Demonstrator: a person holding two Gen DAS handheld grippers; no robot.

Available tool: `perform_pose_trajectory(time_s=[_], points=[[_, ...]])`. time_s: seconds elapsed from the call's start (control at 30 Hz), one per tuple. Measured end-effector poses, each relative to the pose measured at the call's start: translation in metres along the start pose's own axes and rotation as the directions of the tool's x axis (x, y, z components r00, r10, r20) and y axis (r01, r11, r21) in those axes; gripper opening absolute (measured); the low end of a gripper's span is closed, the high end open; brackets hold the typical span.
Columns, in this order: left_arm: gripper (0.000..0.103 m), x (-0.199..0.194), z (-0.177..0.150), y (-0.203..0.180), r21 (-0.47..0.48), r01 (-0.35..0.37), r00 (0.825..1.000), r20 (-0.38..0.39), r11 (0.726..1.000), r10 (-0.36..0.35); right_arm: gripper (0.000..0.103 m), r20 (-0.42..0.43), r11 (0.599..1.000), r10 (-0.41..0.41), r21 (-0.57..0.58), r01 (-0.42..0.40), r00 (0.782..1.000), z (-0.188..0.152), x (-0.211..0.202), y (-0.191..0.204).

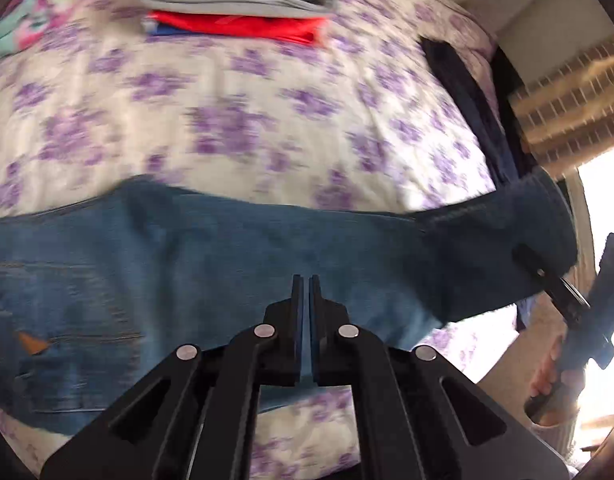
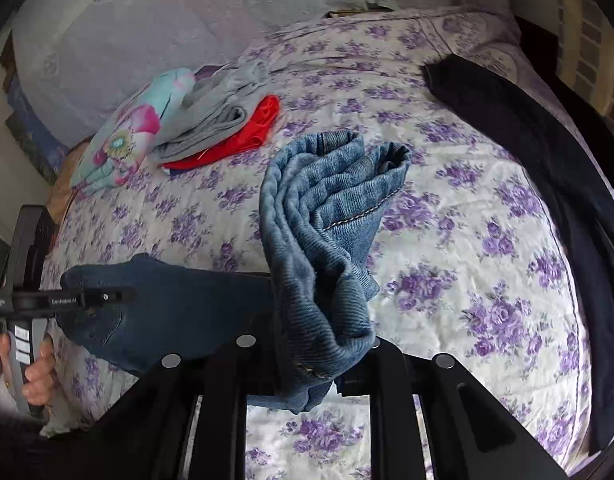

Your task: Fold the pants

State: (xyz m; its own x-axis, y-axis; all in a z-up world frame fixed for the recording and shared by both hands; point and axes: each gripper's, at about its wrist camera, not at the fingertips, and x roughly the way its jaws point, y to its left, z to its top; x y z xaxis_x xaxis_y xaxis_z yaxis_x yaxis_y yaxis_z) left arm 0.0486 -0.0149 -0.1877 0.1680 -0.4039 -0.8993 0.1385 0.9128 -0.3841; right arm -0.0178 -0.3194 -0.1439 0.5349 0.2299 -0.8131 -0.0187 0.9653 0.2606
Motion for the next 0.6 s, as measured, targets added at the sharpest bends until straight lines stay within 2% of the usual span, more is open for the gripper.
perform_pose_trajectory(time_s=[0.1, 0.17, 0.27, 0.37, 0.43, 0.47, 0.57, 0.6], points=[[0.002, -0.016, -0.012, 0.067, -0.156, -0.016, 1.000, 0.022, 0.988, 0.019, 0.018, -0.023, 0.984, 0.022, -0.176, -0.026, 0.999, 0.003, 0.011, 0.057], [0.002, -0.017, -0.017, 0.093, -0.206, -0.040, 0.999, 0.021, 0.978, 0.045, 0.018, -0.059, 0.961, 0.036, -0.271, -0.051, 0.998, -0.001, 0.027, 0.090], [0.002, -0.004, -0.023, 0.115, -0.240, -0.068, 0.997, 0.005, 0.968, 0.071, 0.018, -0.135, 0.923, 0.044, -0.375, -0.093, 0.990, -0.019, 0.063, 0.131], [0.003, 0.011, -0.028, 0.123, -0.271, -0.049, 0.999, 0.010, 0.961, 0.053, 0.020, -0.216, 0.898, 0.016, -0.427, -0.109, 0.976, -0.045, 0.109, 0.149], [0.003, 0.010, -0.028, 0.127, -0.285, -0.025, 0.999, 0.019, 0.958, 0.032, 0.025, -0.203, 0.891, -0.005, -0.445, -0.088, 0.979, -0.054, 0.121, 0.153], [0.003, 0.010, -0.028, 0.128, -0.285, -0.018, 1.000, 0.016, 0.958, 0.024, 0.031, -0.200, 0.885, -0.006, -0.458, -0.088, 0.980, -0.055, 0.120, 0.156], [0.003, 0.009, -0.029, 0.132, -0.273, -0.010, 1.000, 0.011, 0.962, 0.014, 0.051, -0.285, 0.871, 0.011, -0.467, -0.149, 0.958, -0.050, 0.110, 0.163], [0.003, 0.009, -0.029, 0.132, -0.273, -0.009, 1.000, 0.013, 0.962, 0.013, 0.054, -0.328, 0.878, 0.039, -0.441, -0.189, 0.944, -0.047, 0.103, 0.162]])
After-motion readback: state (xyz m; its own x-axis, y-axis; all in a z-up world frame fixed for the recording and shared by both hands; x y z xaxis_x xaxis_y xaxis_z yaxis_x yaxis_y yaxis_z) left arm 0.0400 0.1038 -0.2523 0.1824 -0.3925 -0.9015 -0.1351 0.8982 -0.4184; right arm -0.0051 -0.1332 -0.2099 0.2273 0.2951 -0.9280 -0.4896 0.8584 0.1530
